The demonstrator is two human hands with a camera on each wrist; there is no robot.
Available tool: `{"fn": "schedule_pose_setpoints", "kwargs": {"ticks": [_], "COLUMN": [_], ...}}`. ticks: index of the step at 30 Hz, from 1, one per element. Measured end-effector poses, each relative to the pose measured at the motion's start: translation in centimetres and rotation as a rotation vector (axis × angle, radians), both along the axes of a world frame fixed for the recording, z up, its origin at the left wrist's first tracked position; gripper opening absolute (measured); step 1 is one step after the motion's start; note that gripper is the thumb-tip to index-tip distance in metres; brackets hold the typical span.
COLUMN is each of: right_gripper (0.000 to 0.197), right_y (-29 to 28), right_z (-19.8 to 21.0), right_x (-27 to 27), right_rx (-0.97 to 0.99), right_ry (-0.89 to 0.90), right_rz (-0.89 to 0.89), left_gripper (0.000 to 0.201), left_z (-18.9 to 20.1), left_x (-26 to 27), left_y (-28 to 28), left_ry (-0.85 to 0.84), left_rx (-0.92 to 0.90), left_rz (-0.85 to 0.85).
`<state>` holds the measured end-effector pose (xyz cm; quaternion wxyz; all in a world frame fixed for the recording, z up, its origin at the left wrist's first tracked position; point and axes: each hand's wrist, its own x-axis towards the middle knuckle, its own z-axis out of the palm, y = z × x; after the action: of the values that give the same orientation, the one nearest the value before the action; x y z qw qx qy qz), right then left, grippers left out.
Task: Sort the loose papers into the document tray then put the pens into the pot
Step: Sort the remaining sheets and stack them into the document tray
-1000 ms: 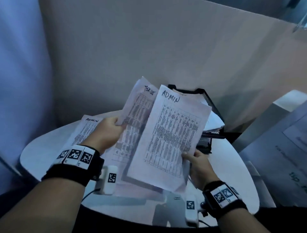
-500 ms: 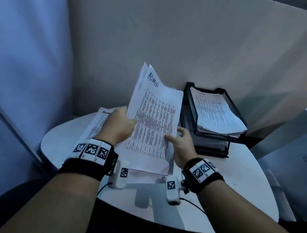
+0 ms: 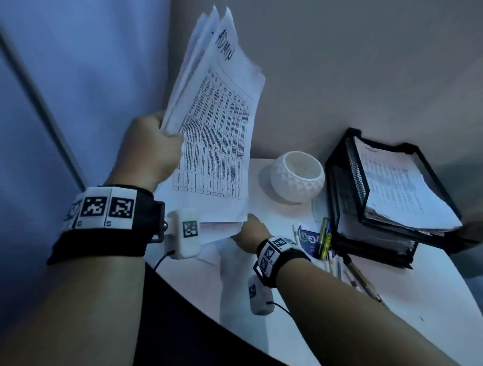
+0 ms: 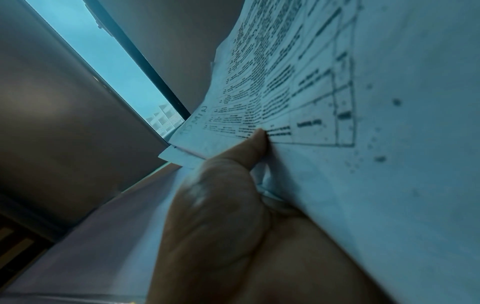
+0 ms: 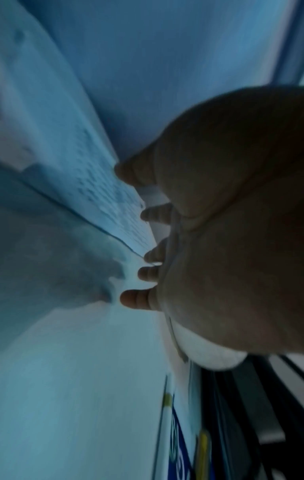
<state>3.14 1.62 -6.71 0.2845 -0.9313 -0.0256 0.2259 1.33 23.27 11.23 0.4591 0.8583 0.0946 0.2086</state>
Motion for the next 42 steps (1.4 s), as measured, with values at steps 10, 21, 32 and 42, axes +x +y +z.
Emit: {"fn": "schedule_pose_setpoints", "kwargs": {"ticks": [10, 21, 32, 42], "right_gripper": [0.042, 0.106, 0.013, 0.008], "right_y": [-1.9, -6.8, -10.6, -26.2], "right_z": [-2.3, -3.1, -0.2, 5.9], "right_x": [-2.2, -2.6, -4.8, -13.1], "right_rx": [-0.373, -0.208, 0.046, 0.607], "right_ry": [-0.215, -0.044, -0.235, -0.447], "right_rz": [0.152, -0.509, -0.479, -0.814], "left_gripper": [0.011, 0.013, 0.019, 0.016], "left_z": [-0.4, -0.7, -1.1, -2.3], "left_x": [0.4, 0.1, 0.6, 0.2], "left_y": [0.7, -0.9, -2.6, -7.3], "left_ry": [0.052, 0.087, 0.130, 0.240], "left_rx": [-0.055, -0.079, 0.000, 0.151], "left_rz": [0.014, -0.038, -0.120, -0.229]}}
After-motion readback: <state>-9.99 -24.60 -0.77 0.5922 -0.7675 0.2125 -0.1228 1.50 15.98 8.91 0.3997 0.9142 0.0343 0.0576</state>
